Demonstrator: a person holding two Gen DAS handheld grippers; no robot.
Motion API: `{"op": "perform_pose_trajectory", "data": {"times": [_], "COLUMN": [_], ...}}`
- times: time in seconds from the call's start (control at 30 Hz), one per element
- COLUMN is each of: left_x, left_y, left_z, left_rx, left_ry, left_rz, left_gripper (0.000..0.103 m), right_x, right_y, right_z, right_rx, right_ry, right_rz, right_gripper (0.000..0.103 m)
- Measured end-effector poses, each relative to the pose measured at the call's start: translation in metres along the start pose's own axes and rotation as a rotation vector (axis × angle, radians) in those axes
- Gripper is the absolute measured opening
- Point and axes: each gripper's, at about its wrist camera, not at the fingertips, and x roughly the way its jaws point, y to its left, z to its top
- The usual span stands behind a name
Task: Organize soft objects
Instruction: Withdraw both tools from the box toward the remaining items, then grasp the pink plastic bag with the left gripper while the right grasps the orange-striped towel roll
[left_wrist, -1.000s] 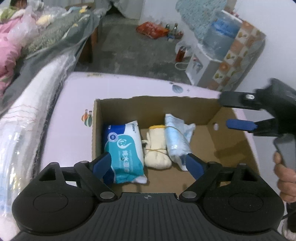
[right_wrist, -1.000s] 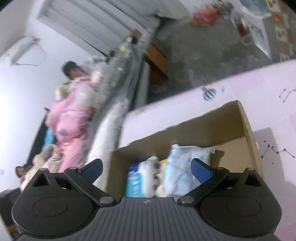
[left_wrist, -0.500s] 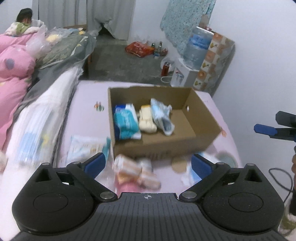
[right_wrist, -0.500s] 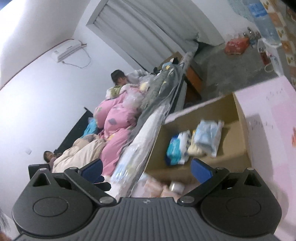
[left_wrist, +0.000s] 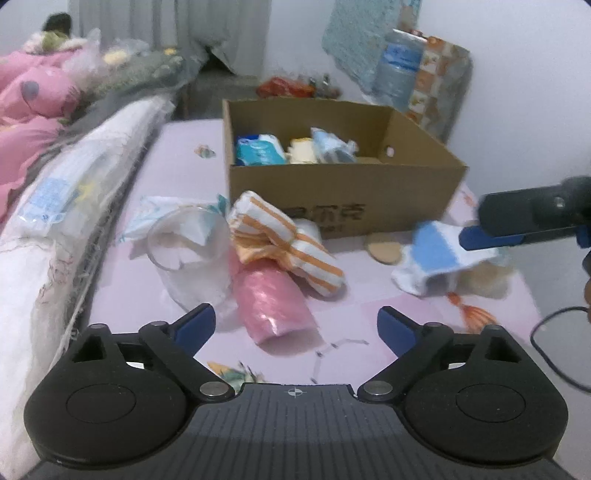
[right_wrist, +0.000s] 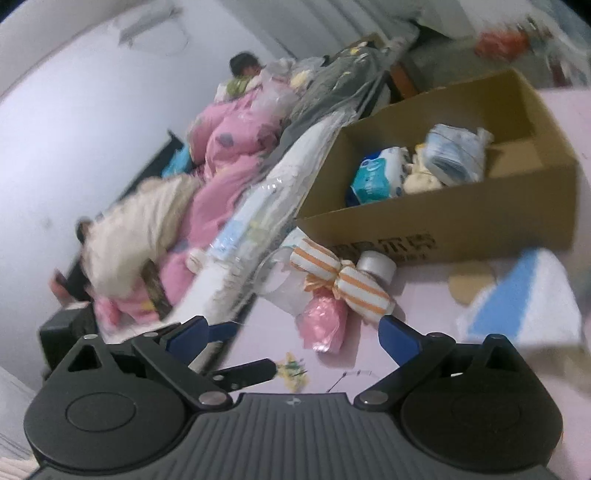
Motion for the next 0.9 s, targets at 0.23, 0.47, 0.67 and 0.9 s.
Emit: {"op": "perform_pose_trajectory", "data": {"times": [0.23, 0.47, 0.67, 0.9], "left_x": [0.041, 0.069, 0.081, 0.082], "left_y": [0.011, 0.019, 0.027, 0.028], "left_z": [-0.009, -0.012, -0.015, -0.016], "left_rx": [-0.047, -0.083, -0.113, -0.140], "left_ry": [0.021, 0.091, 0.124, 0.117], "left_rz": [-0.010, -0.063, -0.048, -0.048], "left_gripper": [0.084, 0.080, 0.062, 0.045], "right_x": [0.075, 0.125, 0.142, 0.149], "right_y": [-0.006, -0.020, -0.028, -0.032], "right_z": [0.022, 0.029, 0.027, 0.026], "right_rx": [-0.040, -0.102, -0.126, -0.126], "right_ry": [0.108, 0.190, 0.217, 0.254], "right_rz": [-0.099, -0.201, -0.218, -0.207], "right_gripper": [0.076, 0.076, 0.076, 0.056]}}
